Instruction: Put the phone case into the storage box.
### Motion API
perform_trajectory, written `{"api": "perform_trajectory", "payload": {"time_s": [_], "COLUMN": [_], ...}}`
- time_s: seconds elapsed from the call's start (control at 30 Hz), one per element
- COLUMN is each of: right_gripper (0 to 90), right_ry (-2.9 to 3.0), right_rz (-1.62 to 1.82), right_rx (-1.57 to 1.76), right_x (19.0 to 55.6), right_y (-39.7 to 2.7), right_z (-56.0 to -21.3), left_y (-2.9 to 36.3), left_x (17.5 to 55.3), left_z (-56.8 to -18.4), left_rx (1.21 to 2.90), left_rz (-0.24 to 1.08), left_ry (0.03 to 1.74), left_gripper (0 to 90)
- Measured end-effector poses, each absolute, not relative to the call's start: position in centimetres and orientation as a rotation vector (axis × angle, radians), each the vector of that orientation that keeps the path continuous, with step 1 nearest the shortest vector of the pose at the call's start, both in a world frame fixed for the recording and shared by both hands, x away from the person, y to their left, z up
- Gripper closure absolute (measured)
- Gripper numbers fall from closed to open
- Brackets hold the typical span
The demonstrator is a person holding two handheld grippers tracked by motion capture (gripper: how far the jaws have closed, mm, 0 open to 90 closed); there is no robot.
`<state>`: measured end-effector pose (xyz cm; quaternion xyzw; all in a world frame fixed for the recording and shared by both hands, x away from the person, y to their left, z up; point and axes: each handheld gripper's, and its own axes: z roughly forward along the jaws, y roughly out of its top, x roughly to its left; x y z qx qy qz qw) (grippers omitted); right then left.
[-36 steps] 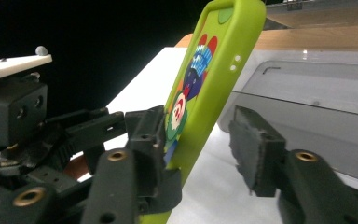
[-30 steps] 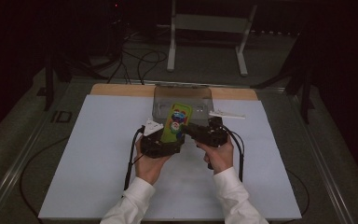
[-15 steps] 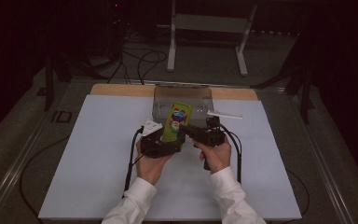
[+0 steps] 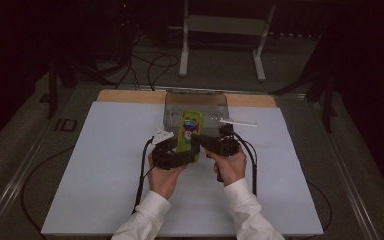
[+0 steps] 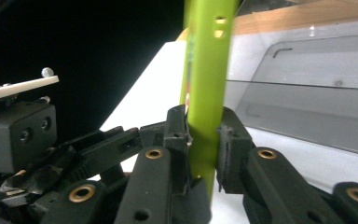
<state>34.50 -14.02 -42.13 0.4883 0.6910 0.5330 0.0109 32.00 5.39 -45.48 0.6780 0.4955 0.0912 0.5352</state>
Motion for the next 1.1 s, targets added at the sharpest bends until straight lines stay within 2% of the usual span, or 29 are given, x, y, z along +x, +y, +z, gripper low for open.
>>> {"api": "perform_trajectory", "payload": {"time_s": [0.2, 0.5, 0.67, 0.77, 1.1], "right_gripper": [78.1, 78.1, 78.0, 78.0, 78.0], "right_ry": [2.159, 2.144, 2.133, 2.132, 2.130], "right_rz": [1.633, 1.627, 1.629, 1.634, 1.630], "right_rx": [1.491, 1.495, 1.487, 1.475, 1.467], "right_x": [34.3, 34.3, 34.3, 34.3, 34.2], "right_y": [-13.8, -13.8, -13.9, -14.1, -14.6], "right_z": [-41.9, -41.8, -41.7, -41.6, -41.3], "left_y": [5.4, 5.6, 5.9, 6.6, 8.6], "left_x": [32.0, 31.9, 31.5, 31.1, 30.1], "left_z": [-45.4, -45.3, -45.1, -44.8, -43.9], "left_rx": [1.624, 1.717, 1.756, 1.792, 1.851], "left_rz": [0.230, 0.304, 0.356, 0.443, 0.617], "left_ry": [1.172, 1.125, 1.080, 1.056, 0.970], "left_gripper": [14.5, 1.4, 0.1, 0.1, 0.1]}}
